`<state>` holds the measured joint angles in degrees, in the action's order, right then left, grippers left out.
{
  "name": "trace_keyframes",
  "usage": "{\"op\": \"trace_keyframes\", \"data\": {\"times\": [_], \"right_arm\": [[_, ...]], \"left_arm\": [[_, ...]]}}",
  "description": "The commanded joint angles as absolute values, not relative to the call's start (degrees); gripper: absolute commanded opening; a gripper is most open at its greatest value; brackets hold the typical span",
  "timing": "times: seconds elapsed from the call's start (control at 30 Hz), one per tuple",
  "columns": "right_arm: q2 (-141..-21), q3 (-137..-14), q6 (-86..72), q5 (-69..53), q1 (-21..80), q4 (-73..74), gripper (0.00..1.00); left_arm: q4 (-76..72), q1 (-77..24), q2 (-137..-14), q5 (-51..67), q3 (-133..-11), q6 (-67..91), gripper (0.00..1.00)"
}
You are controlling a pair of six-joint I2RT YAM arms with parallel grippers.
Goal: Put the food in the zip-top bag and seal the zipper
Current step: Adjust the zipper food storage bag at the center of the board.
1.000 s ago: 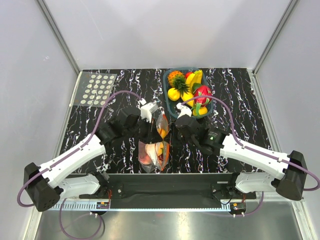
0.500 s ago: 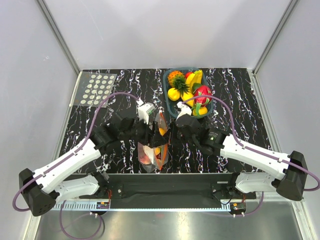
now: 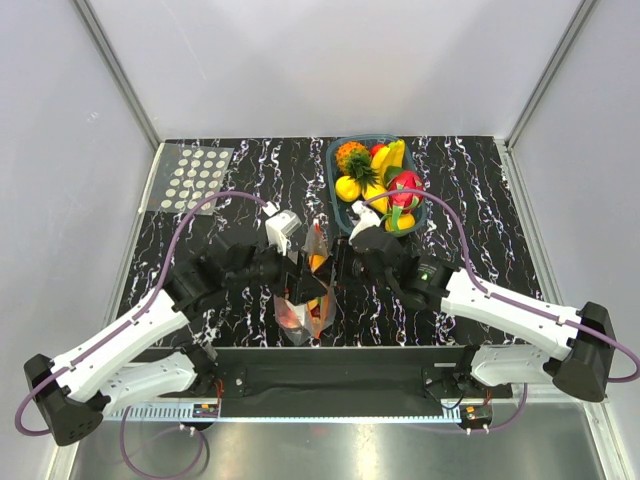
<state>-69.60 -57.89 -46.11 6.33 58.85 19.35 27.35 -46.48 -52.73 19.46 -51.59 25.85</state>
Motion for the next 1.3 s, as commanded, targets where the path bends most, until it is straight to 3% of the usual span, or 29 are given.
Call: {"op": "trace_keyframes", "data": {"times": [0.0, 0.13, 0.33, 0.43, 0.47, 0.63, 0.73, 0.8, 0.9, 1.0, 1.27], "right_arm": [[-69.9, -61.5, -46.7, 5.9, 59.3, 17.0, 0.46], [-70.2, -62.6, -46.8, 6.9, 59.2, 18.5, 0.77], [-72.2, -63.7, -47.0, 7.2, 59.2, 18.6, 0.81], [-73.5, -64.9, -46.8, 7.2, 59.3, 19.8, 0.74], [-73.8, -65.6, -46.8, 7.4, 59.2, 20.4, 0.66], [-77.2, -68.5, -45.3, 8.9, 59.3, 24.8, 0.58], [-78.0, -69.5, -45.3, 9.4, 59.2, 25.8, 0.39], [-78.0, -70.2, -45.4, 9.0, 59.2, 25.7, 0.17], [-78.2, -72.6, -45.1, 7.7, 59.2, 26.5, 0.07], [-79.5, -76.5, -46.6, 7.2, 59.2, 30.0, 0.0], [-85.4, -82.2, -53.7, 8.3, 59.3, 36.0, 0.0]], "left_arm": [[26.2, -46.7, -52.2, 20.2, -51.9, 23.8, 0.89], [26.5, -46.8, -51.9, 19.3, -51.8, 23.3, 0.89], [26.0, -46.8, -51.6, 18.8, -51.2, 23.7, 0.89], [26.5, -46.8, -51.2, 18.3, -51.2, 23.6, 0.89], [26.5, -46.8, -51.2, 18.1, -51.3, 23.6, 0.89], [28.2, -46.8, -51.0, 16.5, -52.3, 23.1, 0.89], [28.7, -46.8, -51.2, 15.8, -52.7, 23.1, 0.89], [29.4, -46.8, -52.0, 14.3, -53.3, 23.1, 0.89], [32.2, -47.1, -53.5, 11.7, -55.3, 22.5, 0.88], [34.1, -48.0, -53.8, 9.5, -56.7, 22.1, 0.86], [37.3, -50.6, -55.1, 3.6, -61.6, 22.6, 0.78]]}}
